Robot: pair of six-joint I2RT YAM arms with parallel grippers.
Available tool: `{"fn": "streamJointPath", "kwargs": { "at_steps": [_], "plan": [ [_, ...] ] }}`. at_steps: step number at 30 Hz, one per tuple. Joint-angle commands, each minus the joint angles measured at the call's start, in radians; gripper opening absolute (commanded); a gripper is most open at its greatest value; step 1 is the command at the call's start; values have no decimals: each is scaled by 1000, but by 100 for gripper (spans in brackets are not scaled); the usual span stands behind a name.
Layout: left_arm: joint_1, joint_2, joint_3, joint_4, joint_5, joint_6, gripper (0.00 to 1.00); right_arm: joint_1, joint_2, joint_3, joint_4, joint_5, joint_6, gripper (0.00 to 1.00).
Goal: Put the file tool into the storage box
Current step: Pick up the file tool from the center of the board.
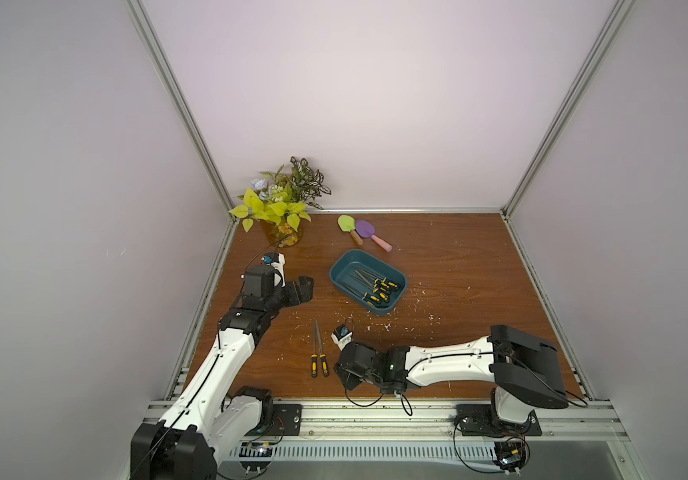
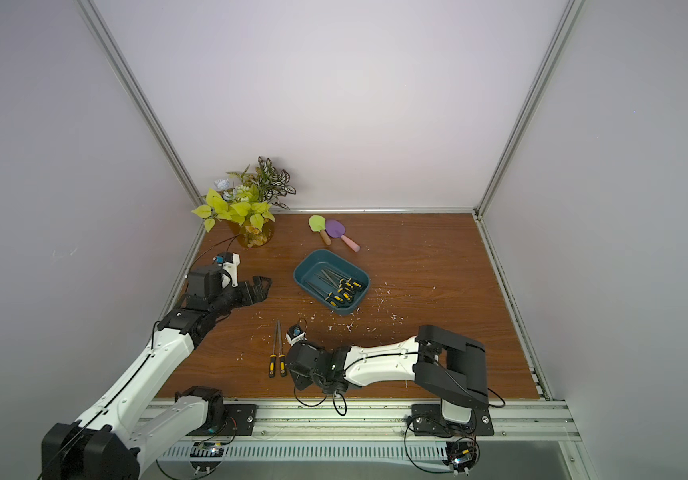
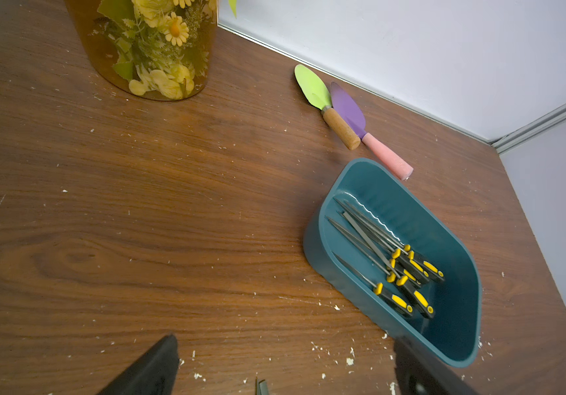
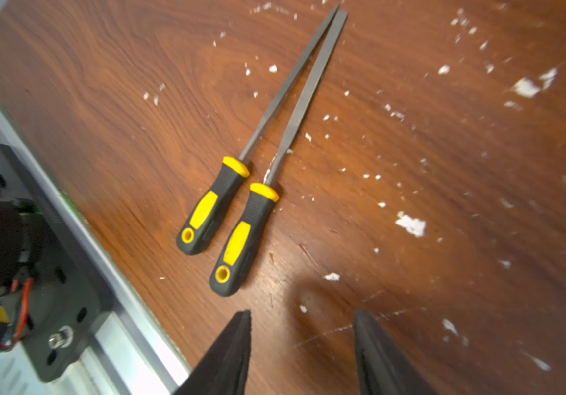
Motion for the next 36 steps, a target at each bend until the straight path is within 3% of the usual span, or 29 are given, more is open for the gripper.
{"fn": "streamJointPath", "kwargs": {
  "at_steps": [1,25,36],
  "plan": [
    [10,-4,-9,23,25,-6,100,16,12,60,15,21,25,53],
    [10,-15,-11,30,41,-8,100,33,213,254,-88,36,8,49],
    [10,-20,-9,29,41,-4,100,33,208,257,-218,149,1,33]
  ]
}}
